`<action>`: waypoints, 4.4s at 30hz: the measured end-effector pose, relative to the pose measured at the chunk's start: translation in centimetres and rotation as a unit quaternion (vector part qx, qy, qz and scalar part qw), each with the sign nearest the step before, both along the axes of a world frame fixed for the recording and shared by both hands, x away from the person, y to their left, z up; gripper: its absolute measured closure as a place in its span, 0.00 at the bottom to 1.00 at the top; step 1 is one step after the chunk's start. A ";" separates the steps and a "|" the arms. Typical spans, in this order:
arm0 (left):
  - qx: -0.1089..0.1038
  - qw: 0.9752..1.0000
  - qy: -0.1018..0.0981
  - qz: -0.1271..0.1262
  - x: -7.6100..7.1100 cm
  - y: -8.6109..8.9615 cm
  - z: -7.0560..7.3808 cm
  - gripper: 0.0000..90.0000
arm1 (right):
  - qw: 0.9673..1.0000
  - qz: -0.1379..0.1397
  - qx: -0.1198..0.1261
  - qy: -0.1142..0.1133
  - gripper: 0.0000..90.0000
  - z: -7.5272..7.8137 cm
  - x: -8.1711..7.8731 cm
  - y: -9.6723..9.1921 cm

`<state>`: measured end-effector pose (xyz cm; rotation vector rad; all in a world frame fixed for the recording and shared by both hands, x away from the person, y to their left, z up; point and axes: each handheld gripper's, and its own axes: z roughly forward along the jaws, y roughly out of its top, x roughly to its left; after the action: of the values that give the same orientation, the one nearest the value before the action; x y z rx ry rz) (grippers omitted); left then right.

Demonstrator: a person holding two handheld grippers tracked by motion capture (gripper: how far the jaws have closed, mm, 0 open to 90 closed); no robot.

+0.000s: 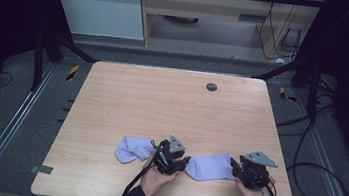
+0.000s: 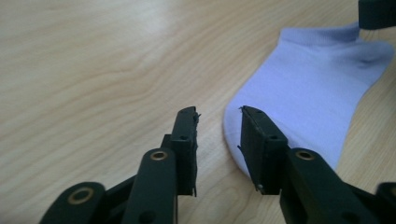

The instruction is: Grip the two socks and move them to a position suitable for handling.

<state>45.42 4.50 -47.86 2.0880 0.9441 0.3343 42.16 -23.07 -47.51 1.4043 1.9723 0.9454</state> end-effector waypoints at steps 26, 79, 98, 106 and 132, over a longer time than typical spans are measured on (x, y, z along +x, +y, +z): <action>-0.032 0.993 -0.039 0.111 0.0 15.6 6.0 0.45 | 0.994 0.094 0.049 -0.020 0.53 2.4 1.4 4.1; 0.035 0.989 0.048 0.138 -0.6 19.7 -1.2 0.67 | 0.952 0.300 -0.012 0.057 0.69 -1.6 4.5 25.9; 0.034 0.990 0.053 0.126 -0.4 19.9 -1.0 0.96 | 0.962 0.270 0.030 0.028 0.91 -0.2 4.5 24.7; 0.041 0.992 0.053 0.109 -0.5 20.0 -0.7 0.96 | 0.971 0.226 0.066 0.028 0.91 1.2 6.4 24.4; 0.031 0.988 0.030 0.150 -1.3 20.9 0.1 0.68 | 0.987 0.161 0.019 -0.004 0.67 0.5 10.7 23.6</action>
<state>44.15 25.39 -47.73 2.0210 1.3025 0.4628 52.83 0.57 -47.00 1.1156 2.2287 1.1310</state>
